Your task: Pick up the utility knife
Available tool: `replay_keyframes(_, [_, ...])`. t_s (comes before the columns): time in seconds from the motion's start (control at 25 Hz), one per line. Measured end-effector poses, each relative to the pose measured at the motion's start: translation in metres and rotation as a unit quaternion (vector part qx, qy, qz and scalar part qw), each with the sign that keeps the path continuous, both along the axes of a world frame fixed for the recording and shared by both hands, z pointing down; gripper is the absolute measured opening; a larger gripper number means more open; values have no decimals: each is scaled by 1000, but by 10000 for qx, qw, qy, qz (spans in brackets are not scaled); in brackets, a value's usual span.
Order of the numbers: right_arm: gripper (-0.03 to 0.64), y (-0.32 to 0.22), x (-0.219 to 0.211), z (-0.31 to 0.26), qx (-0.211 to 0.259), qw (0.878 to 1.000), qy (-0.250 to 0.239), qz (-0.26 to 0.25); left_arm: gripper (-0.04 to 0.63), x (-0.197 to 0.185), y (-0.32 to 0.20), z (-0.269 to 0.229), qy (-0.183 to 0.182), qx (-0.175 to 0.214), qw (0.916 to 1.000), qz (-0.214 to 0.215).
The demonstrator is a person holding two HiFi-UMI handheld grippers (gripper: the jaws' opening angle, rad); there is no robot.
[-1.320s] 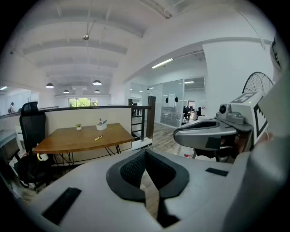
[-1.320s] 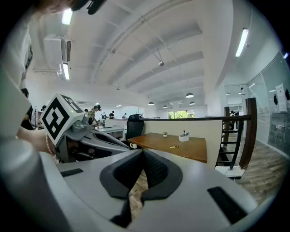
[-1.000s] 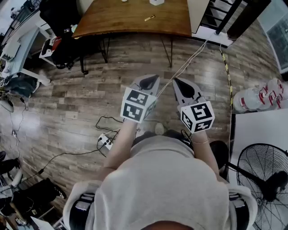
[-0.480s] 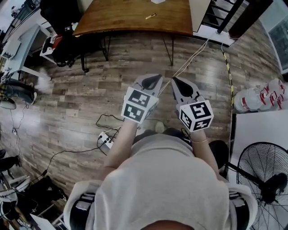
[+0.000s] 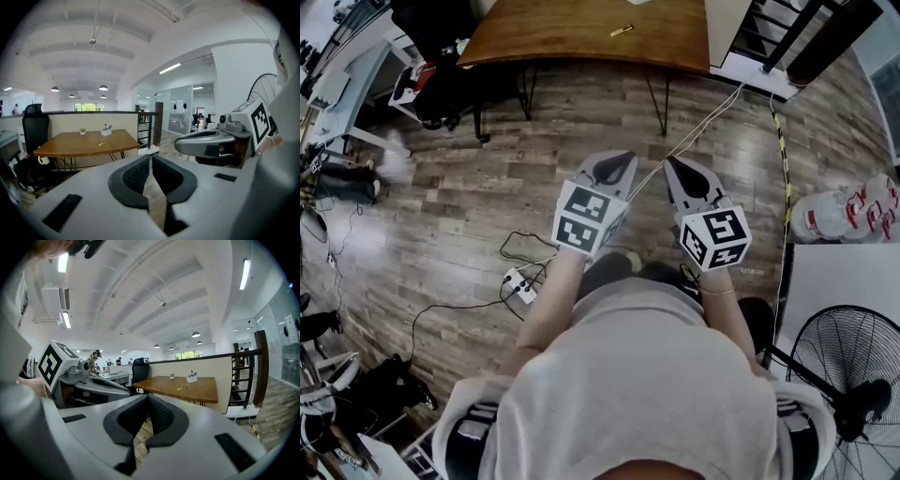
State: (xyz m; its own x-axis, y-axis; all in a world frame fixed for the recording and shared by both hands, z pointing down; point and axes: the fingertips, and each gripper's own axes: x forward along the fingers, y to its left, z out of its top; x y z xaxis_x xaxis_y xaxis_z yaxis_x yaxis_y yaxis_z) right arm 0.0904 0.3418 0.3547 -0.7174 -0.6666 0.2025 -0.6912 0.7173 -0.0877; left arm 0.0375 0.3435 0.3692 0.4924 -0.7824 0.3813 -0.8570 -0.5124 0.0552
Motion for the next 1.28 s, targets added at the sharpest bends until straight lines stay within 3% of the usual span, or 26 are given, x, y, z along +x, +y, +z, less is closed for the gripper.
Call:
replay_keyframes(0.08, [12,-2,3,3,-37,10000,-1,-7,106,0,-2,3,27,-64,10000,-70])
replay_keyframes(0.32, [12,-9,9,14,-163,9999,8,8,170,1,-9,15,19,-214,9996,-168])
replay_keyframes(0.68, [12,-51,3,26,-265,9996,32,34,195,-7,-51,33,9,-439,9988,-204])
replay_keyframes(1.28, [12,-206,-36,16,-159,9986,176,480,195,-58,-215,20,253,-386,9989,48])
